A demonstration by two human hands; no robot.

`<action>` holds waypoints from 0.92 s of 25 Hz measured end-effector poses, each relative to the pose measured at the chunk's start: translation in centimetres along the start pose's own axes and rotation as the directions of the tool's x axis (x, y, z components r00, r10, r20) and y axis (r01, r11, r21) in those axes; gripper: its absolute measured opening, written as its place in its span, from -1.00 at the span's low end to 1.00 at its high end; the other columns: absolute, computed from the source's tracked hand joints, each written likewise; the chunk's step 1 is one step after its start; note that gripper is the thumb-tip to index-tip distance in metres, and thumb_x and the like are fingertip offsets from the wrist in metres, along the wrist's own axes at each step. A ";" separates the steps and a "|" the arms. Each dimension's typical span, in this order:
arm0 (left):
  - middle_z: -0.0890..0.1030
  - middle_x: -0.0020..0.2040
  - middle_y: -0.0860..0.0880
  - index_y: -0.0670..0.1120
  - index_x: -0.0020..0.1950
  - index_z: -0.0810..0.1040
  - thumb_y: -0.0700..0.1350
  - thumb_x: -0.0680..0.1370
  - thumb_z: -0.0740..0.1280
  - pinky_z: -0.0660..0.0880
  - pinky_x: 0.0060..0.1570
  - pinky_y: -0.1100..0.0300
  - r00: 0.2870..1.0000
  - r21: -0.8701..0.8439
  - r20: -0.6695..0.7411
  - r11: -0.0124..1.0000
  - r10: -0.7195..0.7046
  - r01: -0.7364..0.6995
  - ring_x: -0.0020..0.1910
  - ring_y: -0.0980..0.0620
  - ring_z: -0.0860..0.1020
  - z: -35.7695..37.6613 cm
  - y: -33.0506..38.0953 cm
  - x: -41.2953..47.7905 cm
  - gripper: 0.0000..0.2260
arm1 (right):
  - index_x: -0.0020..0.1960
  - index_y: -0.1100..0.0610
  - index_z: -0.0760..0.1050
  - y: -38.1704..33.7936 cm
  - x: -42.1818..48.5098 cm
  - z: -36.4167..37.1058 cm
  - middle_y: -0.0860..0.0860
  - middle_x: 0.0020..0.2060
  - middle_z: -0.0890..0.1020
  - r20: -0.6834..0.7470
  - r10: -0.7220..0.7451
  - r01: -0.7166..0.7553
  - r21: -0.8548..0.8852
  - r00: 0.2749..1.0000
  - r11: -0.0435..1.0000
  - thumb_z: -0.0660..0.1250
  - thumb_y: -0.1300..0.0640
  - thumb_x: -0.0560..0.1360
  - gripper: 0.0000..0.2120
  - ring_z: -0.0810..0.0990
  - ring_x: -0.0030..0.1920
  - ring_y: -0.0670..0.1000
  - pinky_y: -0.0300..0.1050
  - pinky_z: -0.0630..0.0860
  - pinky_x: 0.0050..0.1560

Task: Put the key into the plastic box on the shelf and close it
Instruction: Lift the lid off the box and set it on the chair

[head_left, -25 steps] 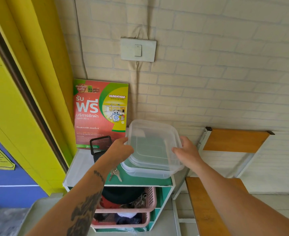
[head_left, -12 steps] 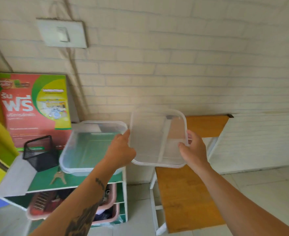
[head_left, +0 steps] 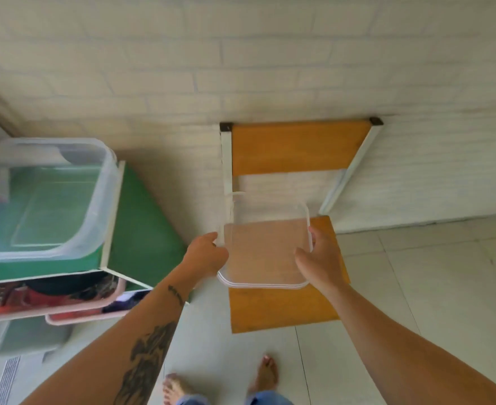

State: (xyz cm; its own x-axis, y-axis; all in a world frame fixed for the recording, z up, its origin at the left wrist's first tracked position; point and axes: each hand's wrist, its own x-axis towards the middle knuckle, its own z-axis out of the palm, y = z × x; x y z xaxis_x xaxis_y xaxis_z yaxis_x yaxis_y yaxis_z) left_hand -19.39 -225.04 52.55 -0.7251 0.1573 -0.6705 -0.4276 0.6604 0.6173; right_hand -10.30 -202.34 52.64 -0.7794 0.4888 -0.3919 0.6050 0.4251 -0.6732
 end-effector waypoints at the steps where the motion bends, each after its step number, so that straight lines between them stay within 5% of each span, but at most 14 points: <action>1: 0.69 0.09 -0.12 -0.09 0.35 0.55 -0.16 0.28 0.29 0.65 0.05 -0.08 0.998 -0.018 0.028 0.999 -0.051 0.051 0.03 -0.15 0.68 1.0 -0.4 1.0 -0.39 | 0.42 -0.03 0.37 1.5 1.1 0.8 -0.03 0.28 0.55 0.030 0.022 -0.022 -0.020 0.999 1.000 0.30 0.09 0.37 -0.39 0.58 0.24 0.07 0.12 0.62 0.14; 4: 0.66 0.14 -0.11 -0.14 0.29 0.58 -0.25 0.41 0.33 0.57 0.18 -0.06 0.987 -0.043 0.073 0.988 -0.144 0.147 0.12 -0.16 0.62 4.2 -1.3 4.6 -0.56 | 0.48 -0.02 0.31 5.4 4.1 3.5 -0.03 0.35 0.51 0.043 0.109 -0.107 -0.048 0.993 0.993 0.34 0.11 0.41 -0.36 0.53 0.32 0.07 0.12 0.57 0.23; 7: 0.59 0.28 -0.10 -0.12 0.41 0.48 -0.22 0.42 0.34 0.54 0.24 -0.06 0.977 -0.038 0.105 0.981 -0.187 0.192 0.21 -0.17 0.57 6.9 -3.1 9.1 -0.47 | 0.55 0.03 0.22 8.4 7.1 6.0 -0.01 0.47 0.41 0.035 0.189 -0.185 -0.083 0.981 0.979 0.37 0.15 0.49 -0.33 0.42 0.44 0.08 0.02 0.49 0.31; 10: 0.51 0.38 -0.09 -0.06 0.49 0.38 -0.12 0.33 0.37 0.52 0.28 -0.10 0.960 -0.027 0.159 0.971 -0.229 0.237 0.31 -0.18 0.51 9.6 -5.3 13.1 -0.30 | 0.53 0.04 0.25 11.3 9.9 8.1 -0.02 0.39 0.46 0.037 0.230 -0.226 -0.092 0.972 0.970 0.38 0.16 0.49 -0.35 0.48 0.33 0.07 -0.15 0.49 0.05; 15: 0.56 0.27 -0.09 -0.08 0.40 0.44 -0.11 0.38 0.38 0.55 0.23 -0.09 0.947 0.022 0.166 0.961 -0.275 0.276 0.20 -0.16 0.53 12.7 -6.9 16.0 -0.43 | 0.50 0.01 0.25 14.1 12.2 9.7 -0.02 0.35 0.47 0.042 0.226 -0.219 -0.138 0.973 0.966 0.39 0.11 0.46 -0.34 0.50 0.30 0.10 0.01 0.57 0.14; 23: 0.49 0.32 -0.12 -0.07 0.50 0.33 -0.19 0.54 0.27 0.56 0.16 0.01 0.972 0.100 0.100 0.974 -0.212 0.202 0.15 -0.11 0.54 12.2 -6.4 14.0 -0.49 | 0.50 0.00 0.27 12.8 11.6 8.9 -0.03 0.39 0.43 0.126 0.152 -0.130 -0.169 0.980 0.977 0.37 0.11 0.50 -0.40 0.45 0.37 0.10 -0.11 0.47 0.14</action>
State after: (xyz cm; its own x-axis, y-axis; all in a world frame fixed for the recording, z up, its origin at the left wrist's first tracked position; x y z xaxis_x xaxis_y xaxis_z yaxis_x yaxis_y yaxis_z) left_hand -20.23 -218.10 34.17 -0.5603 0.0868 -0.8237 -0.5091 0.7483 0.4252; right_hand -13.07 -197.98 33.91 -0.6923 0.4479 -0.5658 0.7201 0.4801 -0.5010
